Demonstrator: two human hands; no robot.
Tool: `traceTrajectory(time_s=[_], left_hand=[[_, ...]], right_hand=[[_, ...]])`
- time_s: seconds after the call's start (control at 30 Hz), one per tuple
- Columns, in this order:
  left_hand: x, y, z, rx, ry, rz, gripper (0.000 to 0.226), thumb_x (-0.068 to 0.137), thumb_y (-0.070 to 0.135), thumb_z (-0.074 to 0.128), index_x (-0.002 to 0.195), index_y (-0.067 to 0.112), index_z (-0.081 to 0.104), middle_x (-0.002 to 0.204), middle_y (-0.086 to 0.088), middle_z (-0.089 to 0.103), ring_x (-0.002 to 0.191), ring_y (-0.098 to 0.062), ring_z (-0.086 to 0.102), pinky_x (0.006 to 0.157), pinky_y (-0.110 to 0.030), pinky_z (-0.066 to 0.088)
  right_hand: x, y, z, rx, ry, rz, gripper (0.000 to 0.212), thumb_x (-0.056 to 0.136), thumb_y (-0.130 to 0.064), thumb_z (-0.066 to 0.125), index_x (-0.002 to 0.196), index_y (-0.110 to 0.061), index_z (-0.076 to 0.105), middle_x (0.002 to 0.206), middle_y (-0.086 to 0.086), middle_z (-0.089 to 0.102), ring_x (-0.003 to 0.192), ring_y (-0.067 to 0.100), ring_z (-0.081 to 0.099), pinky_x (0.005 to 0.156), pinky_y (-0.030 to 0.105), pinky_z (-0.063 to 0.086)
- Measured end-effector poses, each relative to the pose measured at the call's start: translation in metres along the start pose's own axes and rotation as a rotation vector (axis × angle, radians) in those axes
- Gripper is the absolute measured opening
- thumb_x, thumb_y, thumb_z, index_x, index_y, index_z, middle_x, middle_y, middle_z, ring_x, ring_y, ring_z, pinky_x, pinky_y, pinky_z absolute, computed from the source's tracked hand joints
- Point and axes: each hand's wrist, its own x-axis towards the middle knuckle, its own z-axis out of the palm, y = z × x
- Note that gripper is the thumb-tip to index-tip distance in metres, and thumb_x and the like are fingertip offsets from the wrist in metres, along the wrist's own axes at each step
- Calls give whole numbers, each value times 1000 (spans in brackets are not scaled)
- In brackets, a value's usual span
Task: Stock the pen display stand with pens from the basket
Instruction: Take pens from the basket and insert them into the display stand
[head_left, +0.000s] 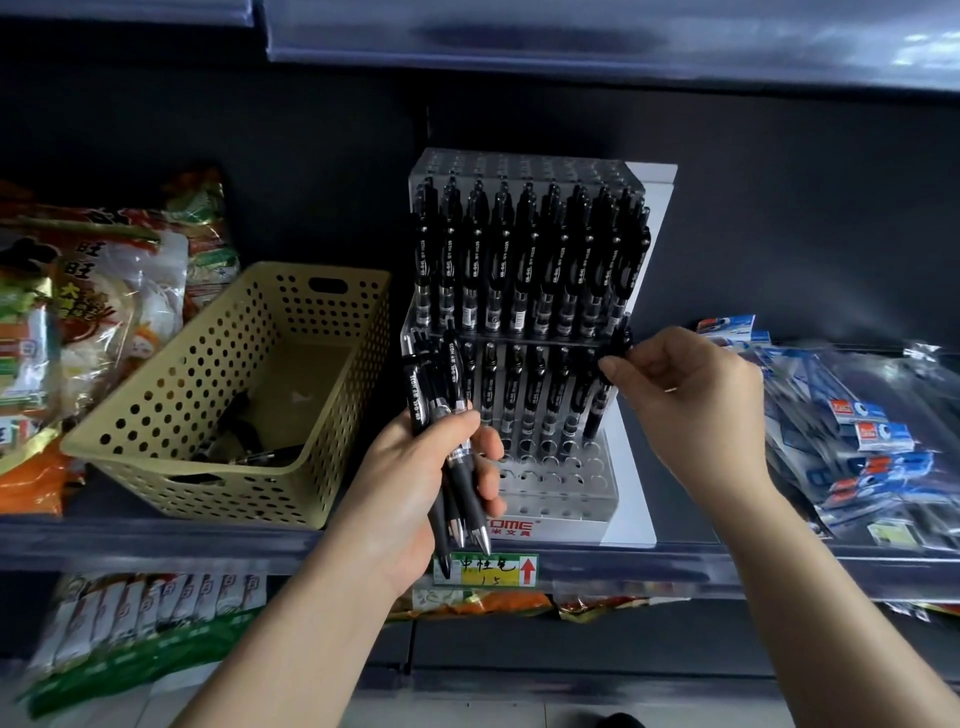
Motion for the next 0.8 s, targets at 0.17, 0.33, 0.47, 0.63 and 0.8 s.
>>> traceTrajectory(time_s=[0.17,0.33,0.47,0.63,0.8], left_hand=[[0,2,0,-15,-12,-6,8,91,9,53,89,1,54,69,-12,61,47,-19,51,44,-30,46],[-1,2,-1,-7,13,8,12,88,8,57,92,-3,56,71,-12,61,49,-20,53,45,-31,47],[0,2,-4,14,53,-4,18,84,11,63,96,1,54,55,-9,54,48,-21,52,47,-33,48],[-2,2,-5,-4,-18,10,21,78,9,67,94,-1,57,57,-8,55,50,-20,56,50,-35,52],[-4,0,-4,5,-124,36,20,69,9,67,85,1,59,61,-8,58,54,-22,57,53,-37,53]], right_hand=[[0,4,-2,-88,-161,29,23,75,-24,78,62,-17,61,55,-8,60,55,12,55,55,26,43],[1,4,-5,-124,-253,48,27,75,-28,79,59,-18,59,53,-4,60,52,13,53,49,23,33],[2,5,-5,-162,-287,52,28,74,-30,79,60,-18,58,54,-4,60,52,13,52,50,23,33],[8,-4,-17,-158,-362,106,39,66,-40,83,68,-20,50,53,-4,56,51,16,55,52,28,40],[2,-44,-23,198,-461,119,31,71,-48,72,70,-18,66,57,4,64,47,8,52,48,25,44]])
